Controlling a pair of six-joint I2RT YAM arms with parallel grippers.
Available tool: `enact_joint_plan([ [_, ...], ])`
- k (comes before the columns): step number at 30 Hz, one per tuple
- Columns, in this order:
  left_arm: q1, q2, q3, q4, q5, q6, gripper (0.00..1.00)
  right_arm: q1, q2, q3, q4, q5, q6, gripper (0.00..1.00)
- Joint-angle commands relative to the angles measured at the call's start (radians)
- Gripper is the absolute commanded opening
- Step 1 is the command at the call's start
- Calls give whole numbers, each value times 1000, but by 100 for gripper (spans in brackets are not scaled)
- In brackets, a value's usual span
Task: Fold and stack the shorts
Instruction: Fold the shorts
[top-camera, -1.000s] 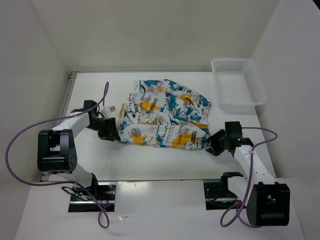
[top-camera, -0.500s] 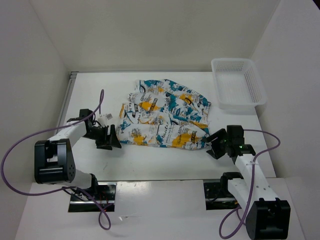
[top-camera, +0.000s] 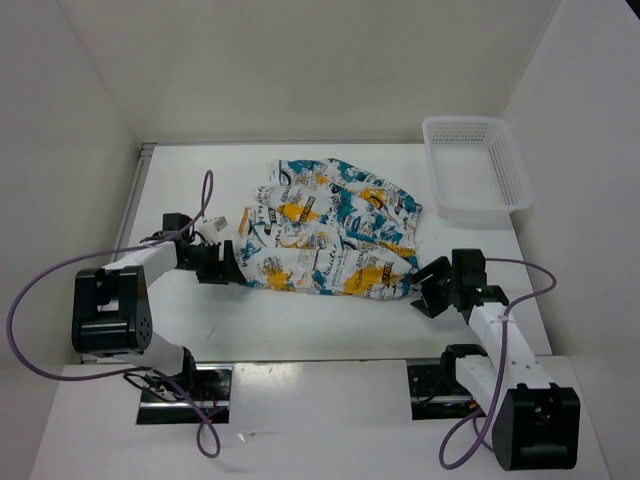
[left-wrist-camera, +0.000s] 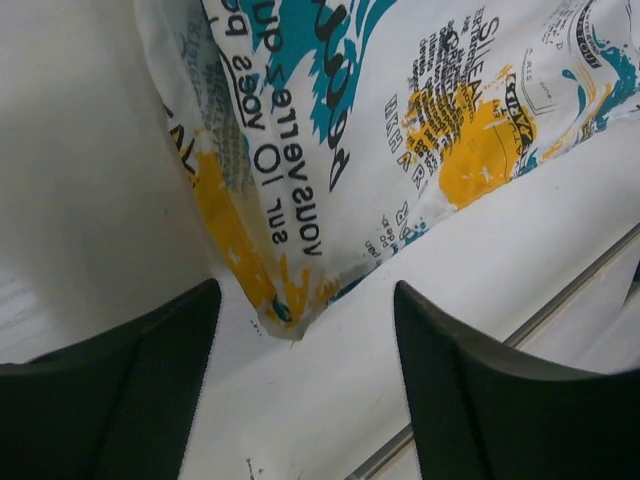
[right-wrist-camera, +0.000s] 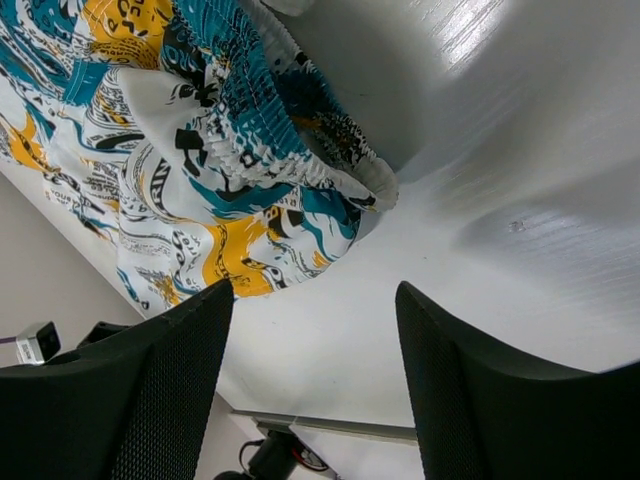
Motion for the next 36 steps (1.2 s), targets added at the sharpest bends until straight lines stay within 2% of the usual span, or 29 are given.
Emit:
enact_joint_plan([
  [1,-22,36,10,75,2,7,70,-7,12,-3,47,-9,-10,71],
  [4,-22,48,-2,115,2,7,65,-7,12,-12,56,-9,-10,71],
  [9,-22,48,-12,137,2,7,64,-7,12,-12,56,-9,-1,71],
  [11,-22,48,-1,137,2,7,56,-7,12,-12,56,-9,8,71],
  [13,-22,71,10,120,2,7,43,-7,12,-12,56,-9,9,71],
  [14,-22,71,19,106,2,7,25,-7,12,-21,67,-9,9,71],
  [16,-22,71,33,83,2,7,8,-7,12,-21,67,-9,9,74],
  [17,-22,71,45,50,2,7,2,-7,12,-21,67,-9,9,76],
  [18,-22,71,68,34,2,7,0,-7,12,-21,67,-9,9,77],
  [22,-22,50,90,-7,2,7,0,-7,-19,-34,67,-9,30,76],
  [29,-22,40,108,-7,20,7,0,-7,-51,-94,110,3,96,64],
  [36,-22,50,117,-7,29,7,0,-7,18,-141,237,45,105,64],
])
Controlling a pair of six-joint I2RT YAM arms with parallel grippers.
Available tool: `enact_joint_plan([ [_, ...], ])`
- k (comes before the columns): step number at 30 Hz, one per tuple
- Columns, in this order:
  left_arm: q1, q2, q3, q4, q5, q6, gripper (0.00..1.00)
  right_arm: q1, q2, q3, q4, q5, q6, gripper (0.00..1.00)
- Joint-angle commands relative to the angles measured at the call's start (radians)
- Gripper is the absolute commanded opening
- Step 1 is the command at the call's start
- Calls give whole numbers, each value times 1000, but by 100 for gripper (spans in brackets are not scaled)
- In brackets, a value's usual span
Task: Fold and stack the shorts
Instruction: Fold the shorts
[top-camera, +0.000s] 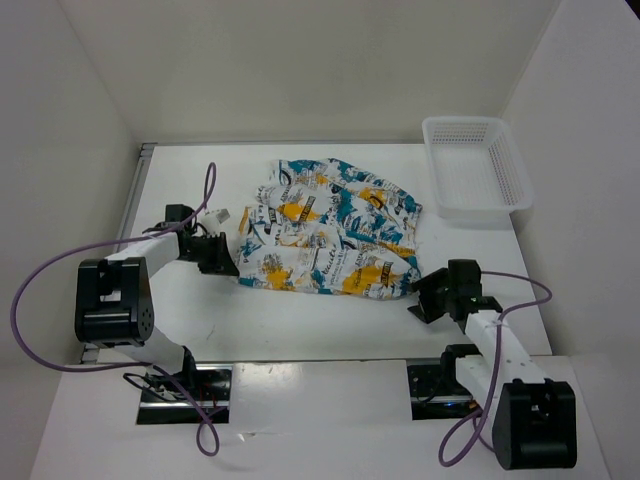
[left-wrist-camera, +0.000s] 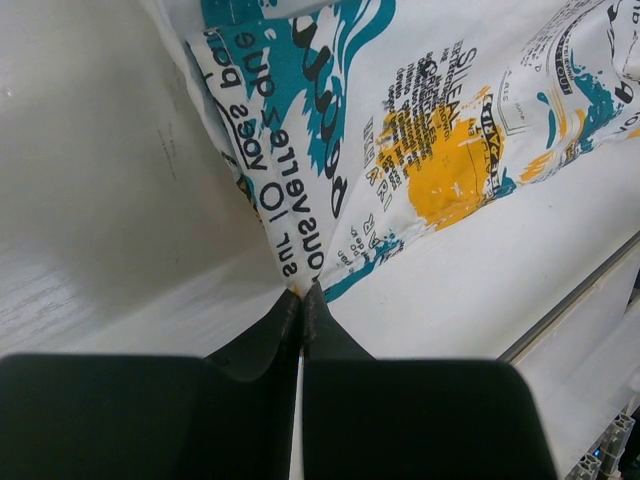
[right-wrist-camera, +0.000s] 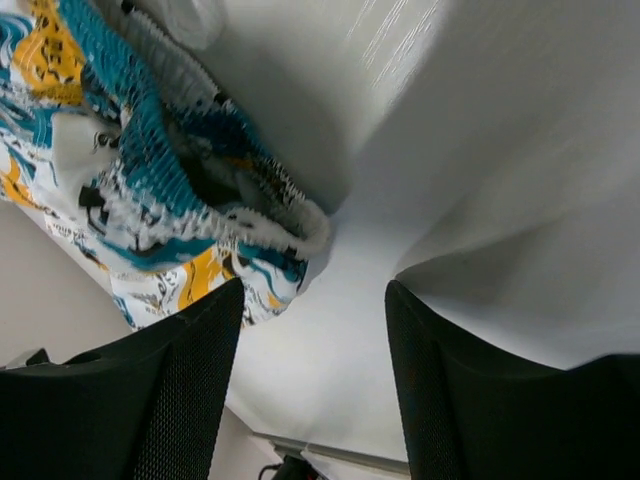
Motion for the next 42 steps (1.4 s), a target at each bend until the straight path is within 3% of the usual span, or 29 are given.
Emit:
enact_joint_plan([
  [1,-2,-18,33,-5,37,6,0,8,38,-16,133,50,38,64],
  [10,-2,-38,43,-15,37,6,0,197,280,107,207,213,143,56],
  [12,7,-48,52,-24,37,6,0,235,338,168,207,261,154,39],
  [14,18,-61,75,-36,37,6,0,247,407,215,170,322,143,9],
  [15,27,-70,87,-51,37,6,0,247,426,275,152,345,128,0],
  [20,47,-88,243,-85,28,6,0,223,427,613,57,416,-131,0],
  [25,107,-87,584,-42,104,6,0,134,516,1007,-55,239,-427,0],
  [29,144,-65,868,-53,132,6,0,134,544,1304,-140,207,-523,0],
  [31,173,-65,940,-53,132,6,0,134,544,1402,-176,207,-541,0],
  [37,224,-123,961,188,106,6,0,125,495,1564,-279,195,-573,0],
  [42,264,-192,1072,113,84,6,0,125,394,1615,-353,175,-606,0],
])
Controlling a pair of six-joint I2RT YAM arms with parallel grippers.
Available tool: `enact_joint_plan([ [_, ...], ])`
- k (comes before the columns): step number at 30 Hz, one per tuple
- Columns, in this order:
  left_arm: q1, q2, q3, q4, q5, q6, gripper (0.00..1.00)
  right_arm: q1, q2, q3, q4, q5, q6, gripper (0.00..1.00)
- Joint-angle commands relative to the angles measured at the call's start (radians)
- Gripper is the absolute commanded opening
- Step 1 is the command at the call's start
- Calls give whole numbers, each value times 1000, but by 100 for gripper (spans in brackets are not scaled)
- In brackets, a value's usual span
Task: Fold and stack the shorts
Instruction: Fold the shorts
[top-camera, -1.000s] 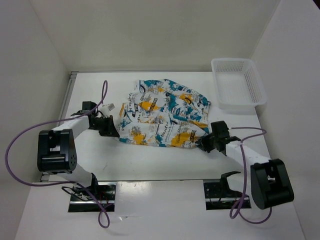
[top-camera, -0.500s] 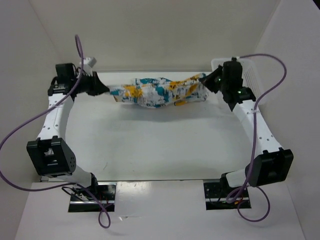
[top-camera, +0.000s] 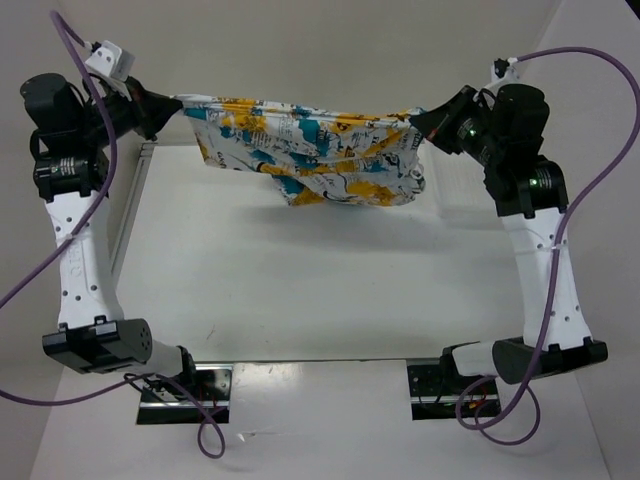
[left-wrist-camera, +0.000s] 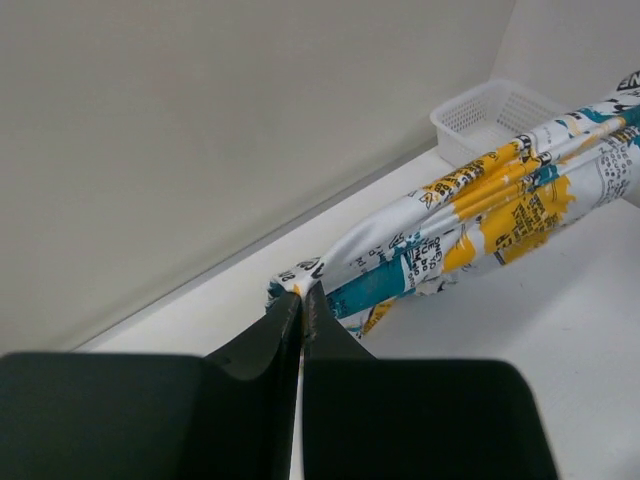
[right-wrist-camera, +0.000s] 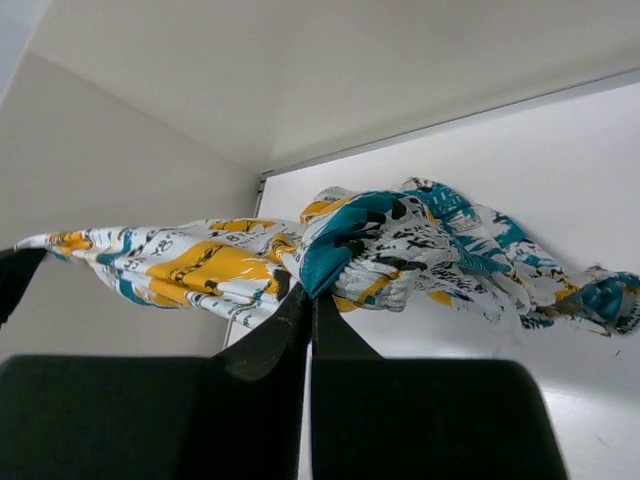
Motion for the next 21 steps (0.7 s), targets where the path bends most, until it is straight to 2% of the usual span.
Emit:
enact_joint_plan([
  [1,118,-87,88,7,-143,35,0,-39,-132,62,-108,114,-88,0],
  [7,127,-162,246,-52,-184,35,0,2,-320,91,-128,123,-106,0],
  [10,127,-162,329,-96,-219,35,0,33,-331,183,-183,157,-106,0],
  [14,127,-130,549,-156,-300,35,0,33,-298,337,-314,157,-116,0],
  [17,127,-107,599,-170,-301,35,0,33,-317,313,-353,169,-76,0],
  [21,127,-98,575,-181,-290,35,0,45,-379,151,-342,207,-30,0],
])
